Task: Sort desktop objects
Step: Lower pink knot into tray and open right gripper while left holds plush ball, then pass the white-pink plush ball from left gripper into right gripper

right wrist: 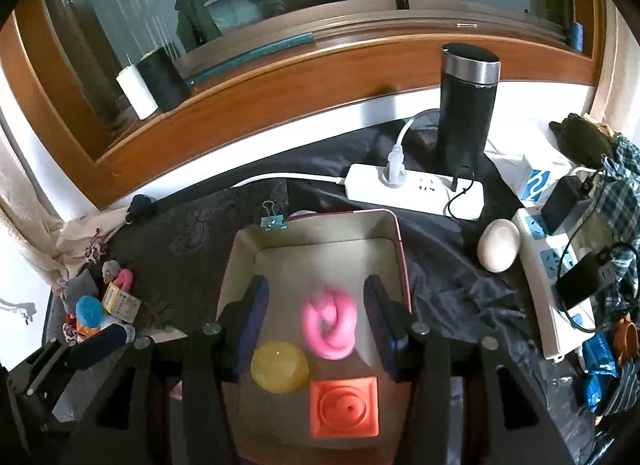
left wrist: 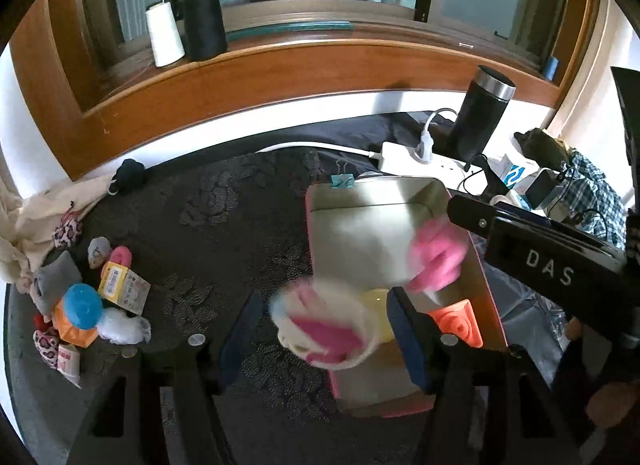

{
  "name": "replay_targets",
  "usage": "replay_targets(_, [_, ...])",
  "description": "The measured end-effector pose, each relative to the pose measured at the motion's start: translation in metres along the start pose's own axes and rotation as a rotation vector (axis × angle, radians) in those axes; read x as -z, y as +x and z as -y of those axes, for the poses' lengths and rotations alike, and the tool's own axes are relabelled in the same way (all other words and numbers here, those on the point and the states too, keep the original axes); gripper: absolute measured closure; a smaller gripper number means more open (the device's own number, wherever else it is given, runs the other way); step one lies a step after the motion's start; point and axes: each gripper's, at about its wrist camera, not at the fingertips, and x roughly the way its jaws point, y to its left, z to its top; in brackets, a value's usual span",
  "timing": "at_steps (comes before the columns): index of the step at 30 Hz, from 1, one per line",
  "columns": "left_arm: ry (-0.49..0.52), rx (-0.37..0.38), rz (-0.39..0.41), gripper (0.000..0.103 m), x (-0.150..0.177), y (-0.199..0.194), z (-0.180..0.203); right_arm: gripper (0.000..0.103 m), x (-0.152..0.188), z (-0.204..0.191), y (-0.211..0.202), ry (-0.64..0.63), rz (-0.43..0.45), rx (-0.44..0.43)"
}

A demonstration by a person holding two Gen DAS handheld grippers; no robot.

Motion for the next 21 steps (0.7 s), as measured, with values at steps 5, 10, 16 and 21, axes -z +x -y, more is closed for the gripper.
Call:
replay_targets(5, [-0.004,0.026,-0.005,0.036,-0.002,0.004,0.001,0.046,-0.005,-0.001,0.002,-0.004,0.001,-0.003])
replay_targets(10, [-0.002,0.03,-0.017,0.036,0.0,0.007,0.002,0.043,-0.006,-0.003,-0.003,-0.008,0.012,0.001])
replay_targets(16, [-0.004,0.03,-0.018,0.036,0.0,0.006,0.002,0.043,-0.008,-0.005,-0.009,-0.012,0.026,0.006])
replay_targets(21, [-0.007,0.031,-0.02,0.036,0.003,0.004,0.001,0.043,-0.007,-0.008,-0.015,-0.02,0.038,0.01])
